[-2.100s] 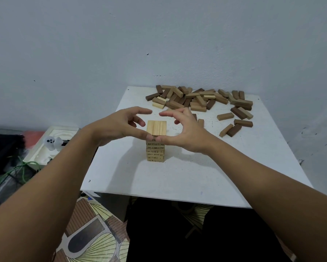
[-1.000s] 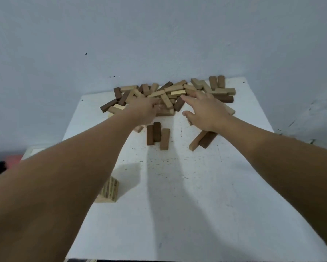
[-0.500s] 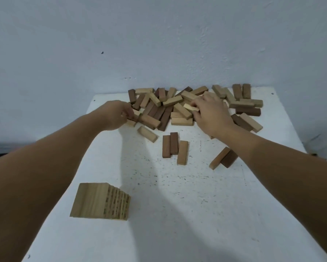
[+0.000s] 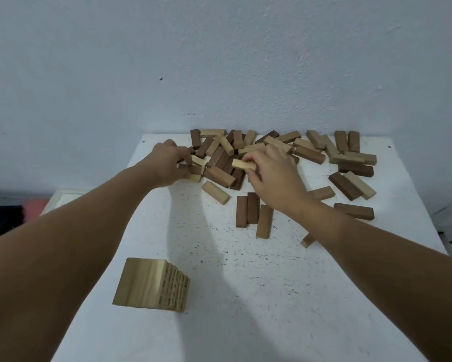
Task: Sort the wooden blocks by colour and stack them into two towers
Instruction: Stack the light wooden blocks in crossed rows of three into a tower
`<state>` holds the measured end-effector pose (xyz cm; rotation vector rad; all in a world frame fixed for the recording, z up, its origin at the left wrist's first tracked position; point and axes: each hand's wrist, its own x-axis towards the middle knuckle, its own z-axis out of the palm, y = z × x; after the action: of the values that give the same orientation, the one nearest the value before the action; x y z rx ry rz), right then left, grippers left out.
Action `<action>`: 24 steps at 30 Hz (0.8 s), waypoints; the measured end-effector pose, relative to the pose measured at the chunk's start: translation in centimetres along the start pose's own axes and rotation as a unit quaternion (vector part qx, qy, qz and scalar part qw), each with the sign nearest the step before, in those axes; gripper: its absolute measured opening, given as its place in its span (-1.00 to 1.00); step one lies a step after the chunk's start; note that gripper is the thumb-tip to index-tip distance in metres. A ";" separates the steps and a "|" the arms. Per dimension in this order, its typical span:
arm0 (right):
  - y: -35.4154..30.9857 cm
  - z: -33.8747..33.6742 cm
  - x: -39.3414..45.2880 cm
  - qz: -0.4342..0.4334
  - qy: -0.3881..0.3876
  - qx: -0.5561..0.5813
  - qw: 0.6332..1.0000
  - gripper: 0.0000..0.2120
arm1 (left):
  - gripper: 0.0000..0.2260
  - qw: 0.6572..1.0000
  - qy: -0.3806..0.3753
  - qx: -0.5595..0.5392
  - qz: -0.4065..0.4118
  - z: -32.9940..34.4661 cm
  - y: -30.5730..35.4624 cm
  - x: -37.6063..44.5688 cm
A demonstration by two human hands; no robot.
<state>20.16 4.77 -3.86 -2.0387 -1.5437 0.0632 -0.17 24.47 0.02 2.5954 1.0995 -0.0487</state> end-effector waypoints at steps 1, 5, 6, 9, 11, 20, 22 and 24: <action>-0.5 0.4 0.1 -0.009 -0.008 -0.001 1.000 -0.78 | -0.79 1.000 -0.003 -0.009 -0.003 -0.1 0.1 0.0; -1.7 2.5 0.0 0.020 -0.037 0.025 0.999 -0.79 | -0.79 0.998 0.002 -0.069 -0.015 0.0 0.1 -0.5; -1.7 3.0 -0.2 0.034 -0.023 0.043 0.998 -0.79 | -0.81 0.997 -0.005 -0.079 -0.016 0.0 0.0 -0.7; -1.5 4.1 -1.0 0.050 0.004 0.062 0.997 -0.80 | -0.87 0.997 -0.014 -0.072 -0.002 -0.2 -0.1 -1.4; -1.3 4.3 -1.2 0.050 0.003 0.061 0.997 -0.80 | -0.88 0.998 -0.014 -0.059 0.006 -0.2 0.1 -1.9; -1.3 4.6 -1.2 0.055 0.039 0.063 0.996 -0.82 | -0.81 0.997 -0.034 -0.076 0.002 0.3 -0.3 -2.2; -1.3 4.5 -1.2 0.056 0.039 0.060 0.996 -0.82 | -0.81 0.998 -0.030 -0.041 0.021 0.4 -0.4 -2.0; -1.4 4.6 -1.2 0.059 0.038 0.059 0.996 -0.83 | -0.80 0.998 -0.027 -0.021 0.045 0.1 -0.3 -2.0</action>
<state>16.87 5.84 -7.39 -2.0125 -1.3419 0.1190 -1.76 23.29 0.14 2.5867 0.9548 -0.0742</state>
